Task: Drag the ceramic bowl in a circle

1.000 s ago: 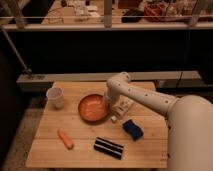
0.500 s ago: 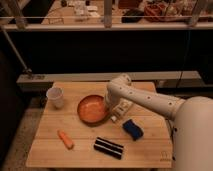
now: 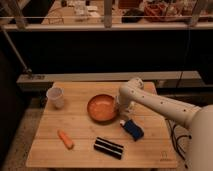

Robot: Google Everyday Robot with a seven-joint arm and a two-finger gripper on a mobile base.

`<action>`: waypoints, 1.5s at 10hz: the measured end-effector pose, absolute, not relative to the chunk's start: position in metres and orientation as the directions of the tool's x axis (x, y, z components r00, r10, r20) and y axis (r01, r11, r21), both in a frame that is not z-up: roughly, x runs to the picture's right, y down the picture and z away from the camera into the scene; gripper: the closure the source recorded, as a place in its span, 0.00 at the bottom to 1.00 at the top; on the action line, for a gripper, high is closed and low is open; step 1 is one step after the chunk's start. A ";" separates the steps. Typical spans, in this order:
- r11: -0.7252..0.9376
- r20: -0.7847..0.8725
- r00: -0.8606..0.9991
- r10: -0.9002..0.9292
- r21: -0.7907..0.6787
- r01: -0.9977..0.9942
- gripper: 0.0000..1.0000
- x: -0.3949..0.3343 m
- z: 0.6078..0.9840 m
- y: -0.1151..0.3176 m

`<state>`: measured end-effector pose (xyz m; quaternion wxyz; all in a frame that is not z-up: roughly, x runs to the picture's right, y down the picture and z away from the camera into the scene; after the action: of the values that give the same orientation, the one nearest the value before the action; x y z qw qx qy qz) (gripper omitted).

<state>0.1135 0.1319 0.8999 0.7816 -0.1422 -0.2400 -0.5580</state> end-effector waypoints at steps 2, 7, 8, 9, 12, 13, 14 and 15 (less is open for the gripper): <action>0.414 0.527 0.348 -0.776 0.010 0.910 1.00 0.146 0.885 0.141; 0.306 0.546 0.210 -0.811 0.091 0.948 1.00 0.129 0.836 0.182; 0.257 0.551 0.151 -0.821 0.120 0.959 1.00 0.112 0.825 0.196; 0.218 0.551 0.105 -0.828 0.144 0.965 1.00 0.097 0.818 0.205; 0.150 0.527 0.017 -0.849 0.209 0.966 1.00 0.059 0.805 0.214; 0.157 0.515 0.026 -0.857 0.212 0.964 1.00 0.055 0.806 0.208; 0.170 0.507 0.038 -0.861 0.217 0.961 1.00 0.048 0.812 0.199; 0.187 0.499 0.054 -0.865 0.220 0.958 1.00 0.043 0.822 0.184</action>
<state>0.0427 0.1844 0.8218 0.7210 -0.0854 -0.2712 -0.6319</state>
